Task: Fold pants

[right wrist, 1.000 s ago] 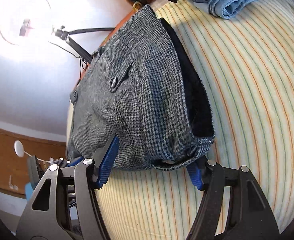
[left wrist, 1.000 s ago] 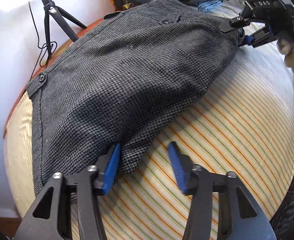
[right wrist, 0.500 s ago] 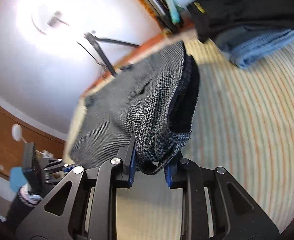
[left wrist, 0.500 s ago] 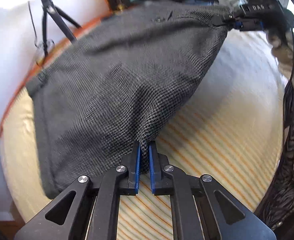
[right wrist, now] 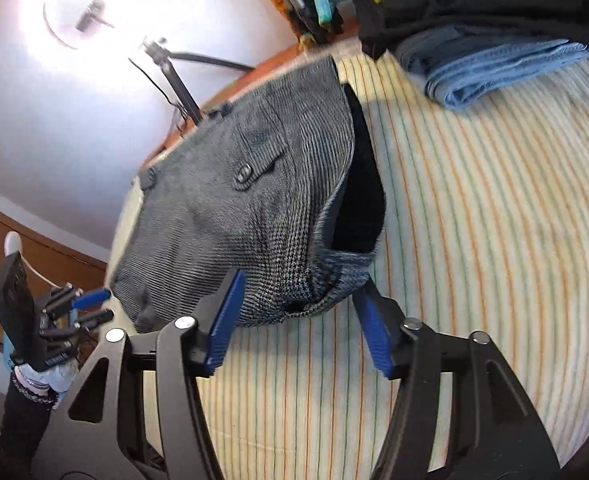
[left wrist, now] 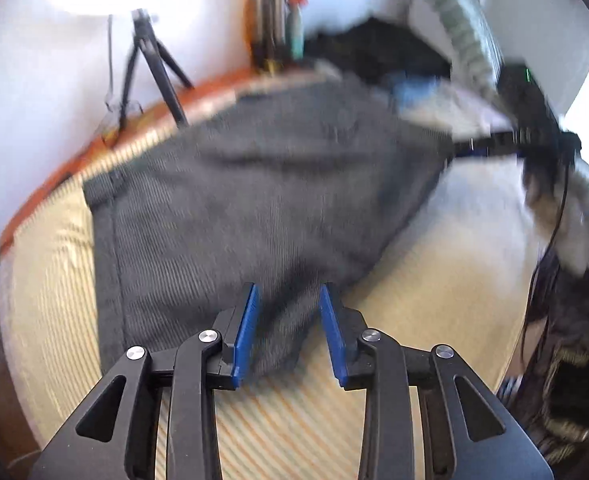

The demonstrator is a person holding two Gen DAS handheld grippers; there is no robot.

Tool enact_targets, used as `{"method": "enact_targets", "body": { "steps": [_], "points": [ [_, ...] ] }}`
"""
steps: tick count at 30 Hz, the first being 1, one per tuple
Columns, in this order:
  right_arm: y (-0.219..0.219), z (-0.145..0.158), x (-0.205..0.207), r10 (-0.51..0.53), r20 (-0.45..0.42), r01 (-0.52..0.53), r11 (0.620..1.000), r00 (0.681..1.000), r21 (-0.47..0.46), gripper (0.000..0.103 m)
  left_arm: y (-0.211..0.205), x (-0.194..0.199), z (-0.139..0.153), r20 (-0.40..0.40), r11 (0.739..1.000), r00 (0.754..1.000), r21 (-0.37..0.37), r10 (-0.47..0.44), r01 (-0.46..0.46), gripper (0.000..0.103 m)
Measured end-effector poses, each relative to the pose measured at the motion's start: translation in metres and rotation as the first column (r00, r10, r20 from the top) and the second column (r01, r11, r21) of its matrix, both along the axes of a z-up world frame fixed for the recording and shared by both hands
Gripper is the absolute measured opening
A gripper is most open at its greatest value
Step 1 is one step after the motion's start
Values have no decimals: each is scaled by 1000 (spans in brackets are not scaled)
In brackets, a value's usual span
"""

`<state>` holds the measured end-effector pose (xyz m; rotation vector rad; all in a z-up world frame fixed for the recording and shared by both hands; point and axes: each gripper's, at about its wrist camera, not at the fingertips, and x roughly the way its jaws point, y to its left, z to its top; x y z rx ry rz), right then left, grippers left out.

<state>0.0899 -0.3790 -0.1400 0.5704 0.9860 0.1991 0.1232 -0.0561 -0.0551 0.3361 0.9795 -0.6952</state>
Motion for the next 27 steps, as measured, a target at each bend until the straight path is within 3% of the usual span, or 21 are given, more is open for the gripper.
{"method": "enact_targets", "body": {
  "steps": [3,6,11,15,19,21,24,27],
  "points": [
    [-13,1,0,-46,-5,46,998,999,31,65,-24,20,9,75,999,996,-4,41,-41,31],
    [-25,0,10,-64,-18,65,996,998,64,65,-42,40,5,88,997,993,-29,77,-75,31],
    [-31,-3,38,-15,-23,16,1000,1000,26,65,-88,58,-23,135,996,988,35,79,-84,31],
    [-27,-16,64,29,-47,-30,999,998,-20,65,-102,78,-49,129,989,985,78,111,-122,31],
    [-27,-28,84,43,-64,-45,999,997,-22,65,-107,92,-76,70,986,989,97,131,-138,31],
    [-27,-30,91,49,-52,-50,999,997,-15,65,-109,90,-78,112,988,986,85,121,-131,32],
    [-30,-33,100,59,-37,-58,998,998,16,65,-106,90,-72,101,988,986,74,129,-137,31],
    [-35,-34,103,57,-27,-56,997,998,54,65,-91,86,-53,136,983,975,13,177,-181,31]
  ]
}}
